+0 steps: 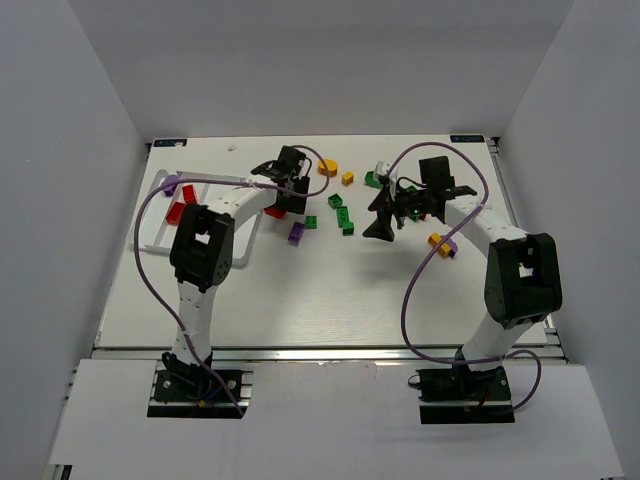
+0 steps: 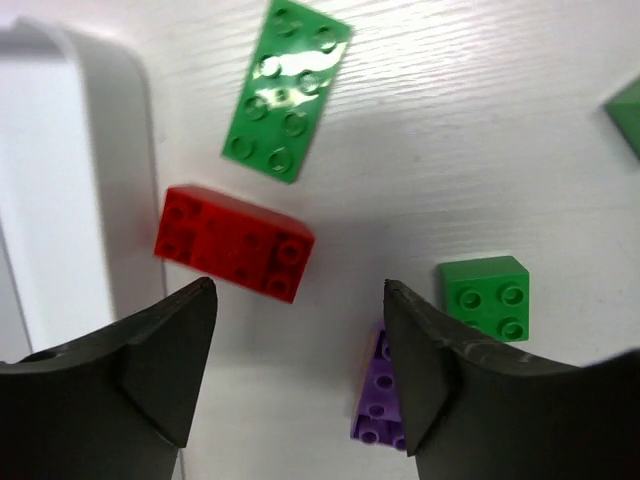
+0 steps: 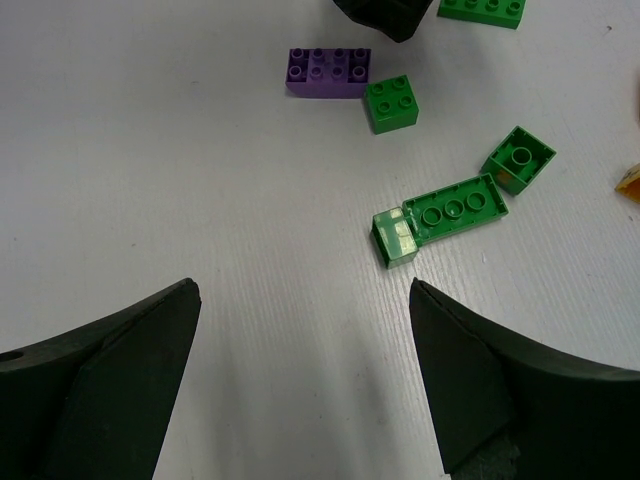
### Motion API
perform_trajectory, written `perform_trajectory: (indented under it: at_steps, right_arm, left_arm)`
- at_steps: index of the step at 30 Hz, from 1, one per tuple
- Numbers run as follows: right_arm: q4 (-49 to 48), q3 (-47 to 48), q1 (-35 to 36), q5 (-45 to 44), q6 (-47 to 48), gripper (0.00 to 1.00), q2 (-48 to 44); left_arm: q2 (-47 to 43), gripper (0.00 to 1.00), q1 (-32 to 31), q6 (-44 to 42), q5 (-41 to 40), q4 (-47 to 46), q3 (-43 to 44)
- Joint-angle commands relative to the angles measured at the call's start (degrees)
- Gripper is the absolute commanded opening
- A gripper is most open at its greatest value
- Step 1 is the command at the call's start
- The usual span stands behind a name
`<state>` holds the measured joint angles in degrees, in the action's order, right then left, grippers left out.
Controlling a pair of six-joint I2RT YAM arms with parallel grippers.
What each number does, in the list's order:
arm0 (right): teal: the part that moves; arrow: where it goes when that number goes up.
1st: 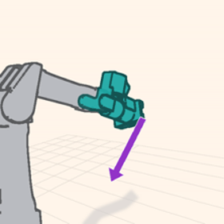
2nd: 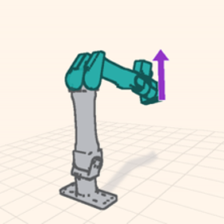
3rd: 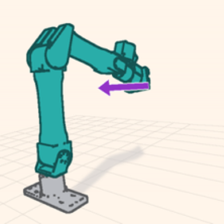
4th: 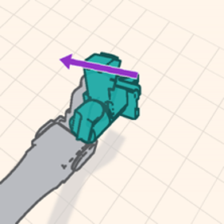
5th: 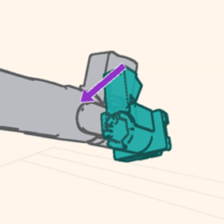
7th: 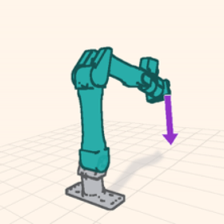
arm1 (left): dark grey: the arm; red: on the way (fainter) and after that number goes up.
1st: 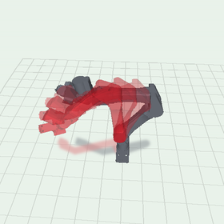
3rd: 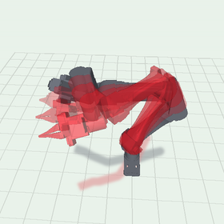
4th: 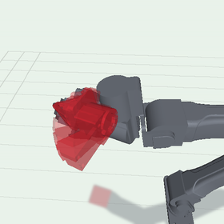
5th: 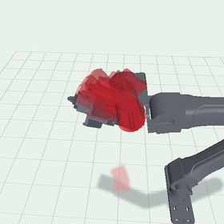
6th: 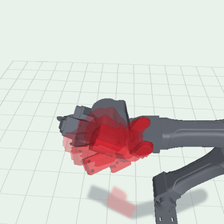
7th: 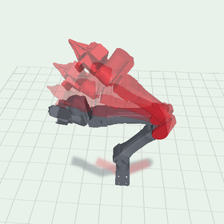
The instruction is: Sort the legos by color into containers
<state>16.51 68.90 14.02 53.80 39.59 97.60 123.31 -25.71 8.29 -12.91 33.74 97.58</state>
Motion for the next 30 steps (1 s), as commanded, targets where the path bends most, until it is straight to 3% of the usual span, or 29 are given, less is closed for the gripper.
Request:
perform_trajectory:
  at_steps: [1, 9, 13, 18, 30]
  right_arm:
    - [-1.6, 1.3, -0.4, 1.6, -0.2, 0.89, 0.3]
    - [-1.8, 1.7, -0.6, 2.1, -0.4, 0.9, 0.6]
    - [-1.6, 1.6, -0.9, 2.3, 0.0, 0.89, 0.4]
    - [-1.7, 1.1, -1.6, 2.6, 0.0, 0.89, 0.2]
    - [-1.8, 1.8, -2.4, 3.1, 0.0, 0.9, 0.6]
  left_arm:
    - [-3.8, 0.79, -0.4, 14.3, -9.1, 6.9, 5.5]
    - [0.0, 0.78, -0.4, 40.5, -7.0, 14.1, 9.2]
    - [3.2, 0.77, -0.4, 47.7, -7.6, 18.8, 11.1]
    - [2.5, 0.78, -0.5, 51.3, -10.9, 16.8, 7.3]
    - [9.1, 0.79, -0.4, 51.9, -15.1, 15.7, 12.1]
